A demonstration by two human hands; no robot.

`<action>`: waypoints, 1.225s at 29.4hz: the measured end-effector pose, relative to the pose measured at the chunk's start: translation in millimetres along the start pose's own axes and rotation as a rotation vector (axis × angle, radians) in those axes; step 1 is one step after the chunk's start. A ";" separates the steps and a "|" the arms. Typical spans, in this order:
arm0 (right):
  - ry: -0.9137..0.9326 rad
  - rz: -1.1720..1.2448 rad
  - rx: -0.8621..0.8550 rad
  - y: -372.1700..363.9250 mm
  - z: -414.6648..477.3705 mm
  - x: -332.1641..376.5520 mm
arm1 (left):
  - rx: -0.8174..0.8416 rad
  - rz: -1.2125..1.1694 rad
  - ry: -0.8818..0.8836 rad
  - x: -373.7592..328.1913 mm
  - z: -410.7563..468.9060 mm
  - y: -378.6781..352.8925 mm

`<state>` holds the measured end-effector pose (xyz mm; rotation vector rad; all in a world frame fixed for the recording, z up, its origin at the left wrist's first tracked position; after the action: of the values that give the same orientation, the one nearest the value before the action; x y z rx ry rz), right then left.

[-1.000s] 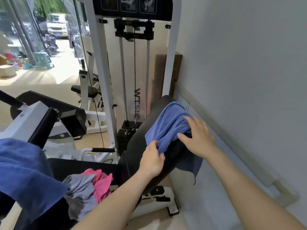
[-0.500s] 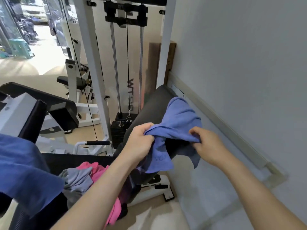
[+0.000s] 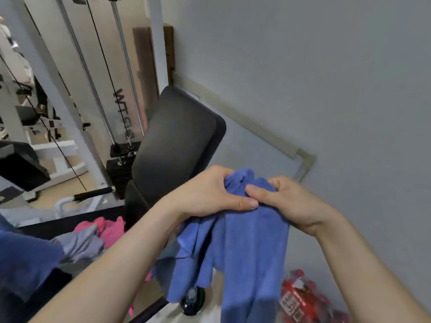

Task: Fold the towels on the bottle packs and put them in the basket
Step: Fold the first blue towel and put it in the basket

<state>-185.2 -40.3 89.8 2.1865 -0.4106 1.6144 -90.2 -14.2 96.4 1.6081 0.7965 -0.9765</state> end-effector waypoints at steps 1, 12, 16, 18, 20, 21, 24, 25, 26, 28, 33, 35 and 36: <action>0.006 0.060 -0.037 4.2 -12.5 -12.1 | -0.009 -0.033 0.000 -3.4 3.8 -7.1; -0.158 0.179 -0.247 28.4 -190.8 -138.7 | 0.030 -0.591 -0.207 -116.2 49.6 -124.5; -0.341 -0.066 -0.454 90.9 -304.4 -157.5 | 0.094 -0.530 -0.255 -164.9 62.2 -190.8; -0.366 -0.115 -0.568 122.0 -368.6 -153.8 | 0.101 -0.502 -0.287 -193.8 67.0 -223.4; -0.353 -0.126 -0.658 151.0 -434.6 -147.3 | 0.103 -0.460 -0.346 -225.6 72.8 -257.6; -0.362 -0.132 -0.698 166.6 -468.0 -146.4 | 0.117 -0.436 -0.370 -240.8 76.7 -277.0; -0.458 -0.213 -0.834 218.3 -571.6 -154.9 | 0.191 -0.248 -0.373 -278.3 101.1 -348.6; -0.500 -0.244 -0.896 236.4 -604.2 -161.7 | 0.210 -0.159 -0.362 -286.6 113.0 -373.9; -0.530 -0.281 -0.971 254.5 -634.1 -166.9 | 0.225 -0.070 -0.350 -293.0 125.6 -398.9; -0.568 -0.432 -1.181 289.7 -690.6 -168.7 | 0.215 0.073 -0.341 -306.0 149.6 -443.8; -0.423 -0.827 -1.790 303.9 -807.7 -127.9 | 0.023 0.088 -0.584 -375.5 165.7 -509.0; -0.320 -0.791 -1.934 293.6 -846.1 -134.6 | -0.031 0.078 -0.772 -412.8 147.1 -523.4; -0.308 -0.758 -1.978 288.7 -862.3 -147.4 | -0.035 0.058 -0.839 -423.8 138.2 -532.2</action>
<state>-1085.0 114.0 212.4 0.6954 -0.6647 -0.0026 -771.3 -32.9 229.8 1.0224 0.1805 -1.4286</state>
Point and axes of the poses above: each hand's wrist, its own z-axis towards the middle knuckle, its own y-axis out of the back of the hand, x = y × z, the point moved 10 cm from there along z, towards the middle knuckle, and after that the axes turned 9 degrees about x, right-handed, at the moved point
